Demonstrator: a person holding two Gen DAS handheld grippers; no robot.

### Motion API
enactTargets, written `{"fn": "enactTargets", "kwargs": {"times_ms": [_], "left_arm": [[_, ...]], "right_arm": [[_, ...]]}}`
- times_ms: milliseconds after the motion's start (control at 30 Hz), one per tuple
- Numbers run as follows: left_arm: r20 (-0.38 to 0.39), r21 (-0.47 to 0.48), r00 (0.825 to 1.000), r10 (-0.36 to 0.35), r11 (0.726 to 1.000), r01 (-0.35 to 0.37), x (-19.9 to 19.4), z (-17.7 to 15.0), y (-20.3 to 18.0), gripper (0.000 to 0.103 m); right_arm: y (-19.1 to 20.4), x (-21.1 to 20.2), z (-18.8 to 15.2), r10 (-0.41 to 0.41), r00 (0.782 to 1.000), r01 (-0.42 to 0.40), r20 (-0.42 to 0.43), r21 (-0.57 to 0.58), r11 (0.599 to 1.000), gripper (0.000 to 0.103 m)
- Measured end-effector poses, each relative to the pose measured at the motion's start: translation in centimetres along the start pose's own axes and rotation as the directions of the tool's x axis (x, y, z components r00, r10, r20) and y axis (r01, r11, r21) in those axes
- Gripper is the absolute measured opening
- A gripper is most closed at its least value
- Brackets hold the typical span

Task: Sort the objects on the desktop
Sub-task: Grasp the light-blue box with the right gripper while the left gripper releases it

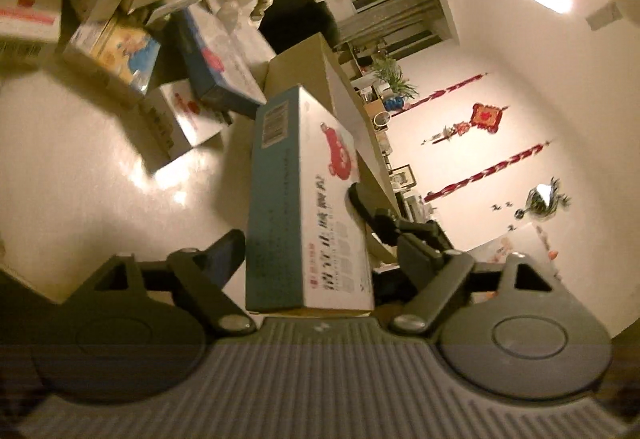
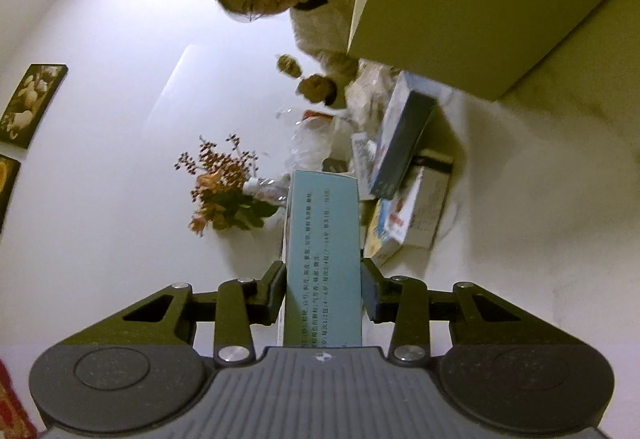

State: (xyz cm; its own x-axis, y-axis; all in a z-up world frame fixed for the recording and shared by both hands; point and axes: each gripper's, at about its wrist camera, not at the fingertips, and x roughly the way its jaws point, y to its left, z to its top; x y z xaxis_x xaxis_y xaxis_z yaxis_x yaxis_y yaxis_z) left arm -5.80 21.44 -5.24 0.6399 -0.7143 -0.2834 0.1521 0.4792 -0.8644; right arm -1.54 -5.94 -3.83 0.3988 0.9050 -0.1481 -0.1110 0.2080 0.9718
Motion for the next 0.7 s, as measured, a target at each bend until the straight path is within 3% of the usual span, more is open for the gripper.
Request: {"fn": "enactTargets", "kwargs": {"times_ms": [100,233,333,400,467,567,700], "left_arm": [[0.001,0.032,1.000,0.000,0.999,0.000,0.1,0.1,-0.6,0.092],[0.020,0.052,0.998,0.058,0.997,-0.059,0.4,0.4,-1.0,0.097],[0.050,0.081,0.990,0.133,0.987,-0.136,0.5,0.5,-1.3,0.099],[0.067,0.114,0.973,0.221,0.967,-0.228,1.0,0.6,-1.8,0.102],[0.069,0.160,0.935,0.349,0.921,-0.356,1.9,0.7,-2.3,0.103],[0.071,0.242,0.845,0.530,0.813,-0.530,3.8,0.6,-3.0,0.103],[0.115,0.338,0.746,0.656,0.680,-0.650,6.0,0.1,-3.7,0.103]], "right_arm": [[0.3,-0.8,0.4,-0.025,0.999,0.026,0.035,-0.030,0.999,0.041],[0.5,-1.6,1.0,-0.067,0.995,0.070,0.070,-0.049,0.996,0.041],[0.5,-2.2,1.3,-0.094,0.992,0.099,0.085,-0.064,0.993,0.041],[0.7,-2.6,1.5,-0.119,0.988,0.127,0.097,-0.084,0.988,0.041],[1.0,-3.0,1.7,-0.147,0.983,0.158,0.109,-0.105,0.982,0.041],[2.2,-3.1,2.0,-0.231,0.966,0.248,0.116,-0.175,0.953,0.041],[4.3,-3.0,2.2,-0.359,0.926,0.378,0.118,-0.294,0.878,0.040]]}}
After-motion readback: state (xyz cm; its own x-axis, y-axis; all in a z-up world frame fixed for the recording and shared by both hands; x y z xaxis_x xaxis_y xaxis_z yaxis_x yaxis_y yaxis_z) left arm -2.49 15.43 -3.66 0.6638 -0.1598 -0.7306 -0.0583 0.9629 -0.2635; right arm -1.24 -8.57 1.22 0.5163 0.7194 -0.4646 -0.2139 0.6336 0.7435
